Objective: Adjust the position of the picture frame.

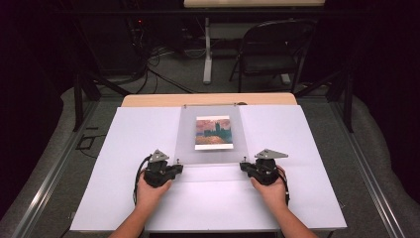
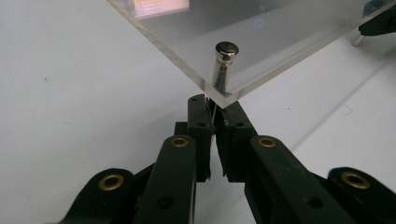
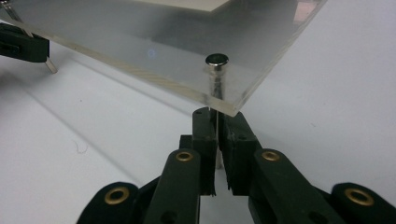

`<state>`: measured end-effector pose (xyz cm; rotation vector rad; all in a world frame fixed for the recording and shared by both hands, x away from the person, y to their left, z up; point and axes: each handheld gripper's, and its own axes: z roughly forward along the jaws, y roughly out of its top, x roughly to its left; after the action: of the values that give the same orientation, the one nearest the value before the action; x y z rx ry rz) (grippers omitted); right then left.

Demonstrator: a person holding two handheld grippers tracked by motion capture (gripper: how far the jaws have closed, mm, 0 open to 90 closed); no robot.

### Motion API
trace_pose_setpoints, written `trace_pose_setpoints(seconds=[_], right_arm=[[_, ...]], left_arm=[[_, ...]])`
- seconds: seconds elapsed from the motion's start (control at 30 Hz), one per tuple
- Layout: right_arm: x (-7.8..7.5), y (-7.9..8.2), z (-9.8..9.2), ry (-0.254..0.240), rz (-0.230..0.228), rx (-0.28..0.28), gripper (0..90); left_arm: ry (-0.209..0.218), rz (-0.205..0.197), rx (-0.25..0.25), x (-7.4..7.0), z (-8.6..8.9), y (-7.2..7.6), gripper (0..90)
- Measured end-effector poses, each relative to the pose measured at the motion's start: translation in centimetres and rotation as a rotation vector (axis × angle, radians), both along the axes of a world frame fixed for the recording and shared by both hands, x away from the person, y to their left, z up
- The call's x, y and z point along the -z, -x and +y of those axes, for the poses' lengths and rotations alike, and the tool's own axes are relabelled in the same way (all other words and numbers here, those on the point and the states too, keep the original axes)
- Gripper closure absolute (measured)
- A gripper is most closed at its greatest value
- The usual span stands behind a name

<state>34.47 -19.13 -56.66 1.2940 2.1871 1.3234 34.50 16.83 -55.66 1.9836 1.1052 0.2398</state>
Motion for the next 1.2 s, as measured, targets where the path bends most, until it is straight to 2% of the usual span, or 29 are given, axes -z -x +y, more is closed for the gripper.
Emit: trace_pose_setpoints(seconds=[0.33, 0.5, 0.63, 0.77, 1.0, 1.2], right_arm=[[0.0, 0.1, 0.0, -0.002, -0.001, -0.002, 84.6], [0.1, 0.1, -0.3, -0.043, 0.018, 0.011, 82.7], [0.1, 0.2, -0.4, -0.066, 0.025, 0.013, 75.2], [-0.1, 0.5, -0.4, -0.052, 0.011, 0.01, 66.0], [-0.3, 0.9, -0.4, -0.038, -0.008, 0.014, 50.9], [-0.7, 1.3, -0.6, -0.039, -0.02, 0.015, 44.5]], left_arm=[[0.006, 0.004, -0.001, 0.0, 0.1, 0.1, 84.3], [0.025, -0.002, -0.011, -0.1, 0.2, 0.2, 82.0], [0.028, -0.004, -0.017, -0.2, 0.3, 0.3, 77.6], [0.028, -0.013, -0.019, -0.2, 0.2, 0.4, 71.2], [0.027, -0.029, -0.042, -0.5, 0.3, 0.7, 54.9], [0.025, -0.035, -0.057, -0.6, 0.4, 1.2, 47.6]])
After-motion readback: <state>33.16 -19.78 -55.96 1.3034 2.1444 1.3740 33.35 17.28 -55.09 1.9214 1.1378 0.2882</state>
